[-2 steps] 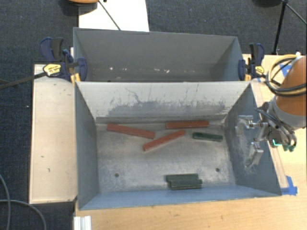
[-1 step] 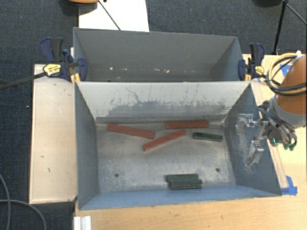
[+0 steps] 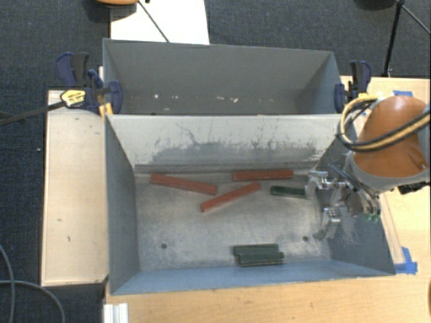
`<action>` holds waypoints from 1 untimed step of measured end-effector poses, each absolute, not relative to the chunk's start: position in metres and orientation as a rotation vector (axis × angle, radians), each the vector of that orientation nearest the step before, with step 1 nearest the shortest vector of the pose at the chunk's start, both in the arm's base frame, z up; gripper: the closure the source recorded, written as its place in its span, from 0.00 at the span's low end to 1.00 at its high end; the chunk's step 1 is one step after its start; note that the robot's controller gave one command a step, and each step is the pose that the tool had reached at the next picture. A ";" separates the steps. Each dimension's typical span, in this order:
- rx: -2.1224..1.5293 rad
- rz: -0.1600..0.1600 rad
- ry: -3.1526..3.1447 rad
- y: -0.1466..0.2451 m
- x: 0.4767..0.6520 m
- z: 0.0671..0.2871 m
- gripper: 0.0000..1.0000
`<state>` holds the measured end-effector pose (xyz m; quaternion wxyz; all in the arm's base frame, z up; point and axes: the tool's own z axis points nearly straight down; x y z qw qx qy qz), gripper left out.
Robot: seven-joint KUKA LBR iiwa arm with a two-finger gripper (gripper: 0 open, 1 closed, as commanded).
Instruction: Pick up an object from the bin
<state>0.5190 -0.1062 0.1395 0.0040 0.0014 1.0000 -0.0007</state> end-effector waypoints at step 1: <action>-0.077 -0.001 3.134 -0.086 0.567 0.084 0.00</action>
Offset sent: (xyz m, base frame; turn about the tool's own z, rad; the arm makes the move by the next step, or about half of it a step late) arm 0.0518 0.0444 -0.0395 -0.0686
